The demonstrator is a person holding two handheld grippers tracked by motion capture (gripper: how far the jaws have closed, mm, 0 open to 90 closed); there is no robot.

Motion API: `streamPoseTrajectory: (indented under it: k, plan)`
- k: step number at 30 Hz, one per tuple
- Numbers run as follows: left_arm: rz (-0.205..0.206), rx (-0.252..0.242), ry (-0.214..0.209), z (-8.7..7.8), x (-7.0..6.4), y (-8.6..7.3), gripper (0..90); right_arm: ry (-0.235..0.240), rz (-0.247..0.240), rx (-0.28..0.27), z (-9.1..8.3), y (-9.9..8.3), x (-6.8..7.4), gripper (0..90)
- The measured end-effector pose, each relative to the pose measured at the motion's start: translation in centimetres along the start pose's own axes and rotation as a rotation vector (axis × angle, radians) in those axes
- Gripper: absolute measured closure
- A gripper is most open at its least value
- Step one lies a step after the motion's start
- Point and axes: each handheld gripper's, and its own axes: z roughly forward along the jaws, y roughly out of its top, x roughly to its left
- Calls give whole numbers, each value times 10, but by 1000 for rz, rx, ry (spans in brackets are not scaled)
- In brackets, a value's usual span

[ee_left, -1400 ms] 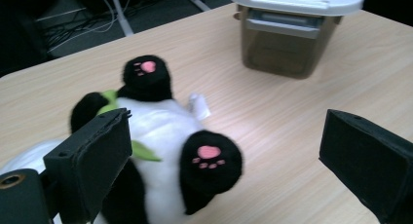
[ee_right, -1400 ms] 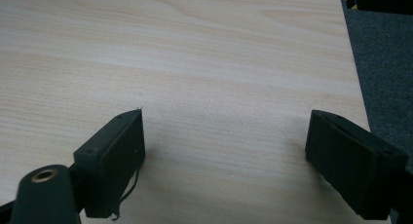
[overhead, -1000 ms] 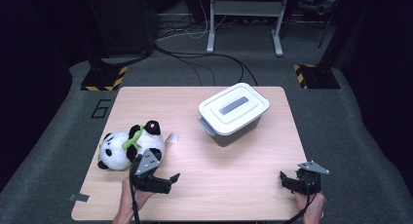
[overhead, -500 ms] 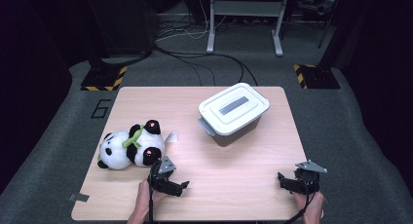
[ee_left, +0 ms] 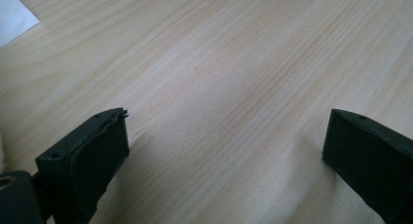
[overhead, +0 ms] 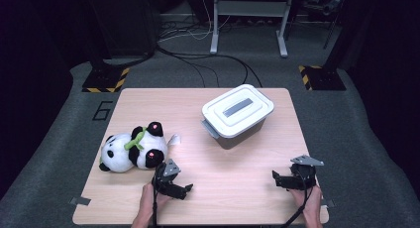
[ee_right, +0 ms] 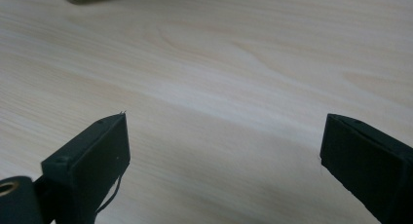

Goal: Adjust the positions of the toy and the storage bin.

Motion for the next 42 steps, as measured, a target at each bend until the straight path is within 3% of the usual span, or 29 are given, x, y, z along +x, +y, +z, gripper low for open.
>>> streamPoseTrajectory:
  k: [13,18,22,32,42]
  plan:
    - [-6,-7,6,0,0,0,31,100,-138,-86,-6,89,48,48]
    - [-6,-10,6,0,0,0,33,115,-194,-103,1,123,64,57]
    - [-3,-11,7,0,0,0,33,135,-204,-109,10,146,72,71]
    - [-2,-9,5,0,0,0,36,155,-247,-85,36,183,91,101]
    - [0,-9,5,0,0,0,39,165,-273,-35,69,203,101,167]
